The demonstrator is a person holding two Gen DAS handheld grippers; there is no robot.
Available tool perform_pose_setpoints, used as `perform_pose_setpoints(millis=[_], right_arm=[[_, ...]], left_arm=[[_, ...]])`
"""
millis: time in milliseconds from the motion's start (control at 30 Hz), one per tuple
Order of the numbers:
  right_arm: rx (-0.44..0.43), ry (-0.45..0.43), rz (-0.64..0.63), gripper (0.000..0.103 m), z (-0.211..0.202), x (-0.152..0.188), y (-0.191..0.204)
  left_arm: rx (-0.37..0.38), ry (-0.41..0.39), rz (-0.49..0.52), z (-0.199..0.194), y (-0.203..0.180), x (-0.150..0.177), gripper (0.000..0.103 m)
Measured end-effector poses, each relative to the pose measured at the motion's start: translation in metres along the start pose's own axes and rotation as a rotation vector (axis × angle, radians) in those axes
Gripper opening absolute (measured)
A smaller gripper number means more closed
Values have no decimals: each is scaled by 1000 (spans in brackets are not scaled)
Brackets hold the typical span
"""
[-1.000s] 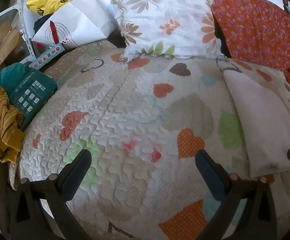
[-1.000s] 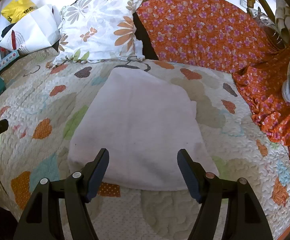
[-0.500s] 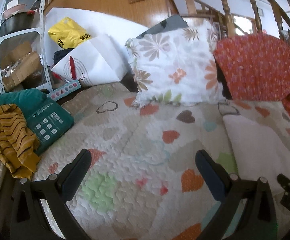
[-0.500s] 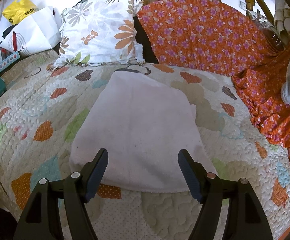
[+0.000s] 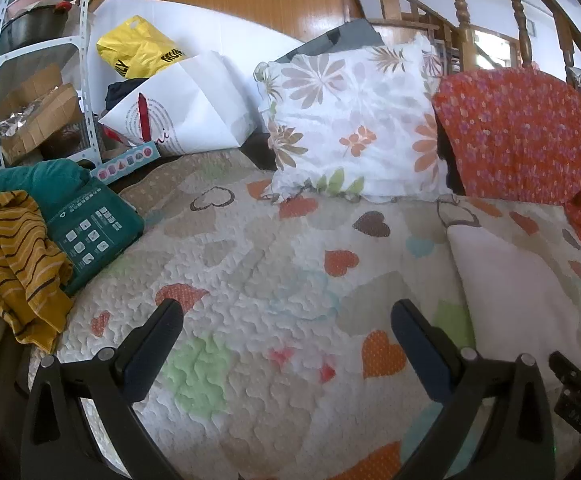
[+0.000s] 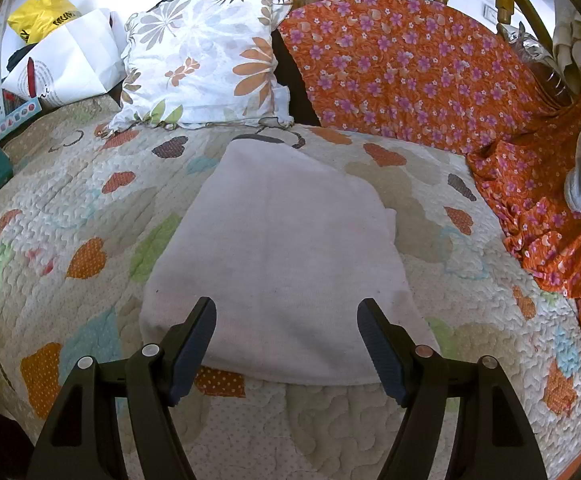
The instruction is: Fold small clothes
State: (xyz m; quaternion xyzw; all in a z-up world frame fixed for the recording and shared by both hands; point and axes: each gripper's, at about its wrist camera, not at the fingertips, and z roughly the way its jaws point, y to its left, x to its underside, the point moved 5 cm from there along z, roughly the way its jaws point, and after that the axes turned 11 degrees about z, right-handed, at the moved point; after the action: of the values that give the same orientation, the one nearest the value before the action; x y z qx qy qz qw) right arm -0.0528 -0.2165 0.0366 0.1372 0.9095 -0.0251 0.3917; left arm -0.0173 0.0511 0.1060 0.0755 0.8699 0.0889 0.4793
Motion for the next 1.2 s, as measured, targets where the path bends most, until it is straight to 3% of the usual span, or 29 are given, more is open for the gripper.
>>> perform_pose_setpoints(millis=[467, 667, 900, 1200], right_arm=[[0, 0, 0, 78, 0, 0, 0], [0, 0, -1, 79, 0, 0, 0], [1, 0, 0, 79, 0, 1, 0], [1, -1, 0, 79, 0, 0, 0]], left_arm=[[25, 32, -1, 7, -1, 5, 103], [-28, 23, 36, 6, -2, 4, 103], [-33, 43, 59, 10, -5, 7, 103], [9, 83, 58, 17, -9, 12, 103]])
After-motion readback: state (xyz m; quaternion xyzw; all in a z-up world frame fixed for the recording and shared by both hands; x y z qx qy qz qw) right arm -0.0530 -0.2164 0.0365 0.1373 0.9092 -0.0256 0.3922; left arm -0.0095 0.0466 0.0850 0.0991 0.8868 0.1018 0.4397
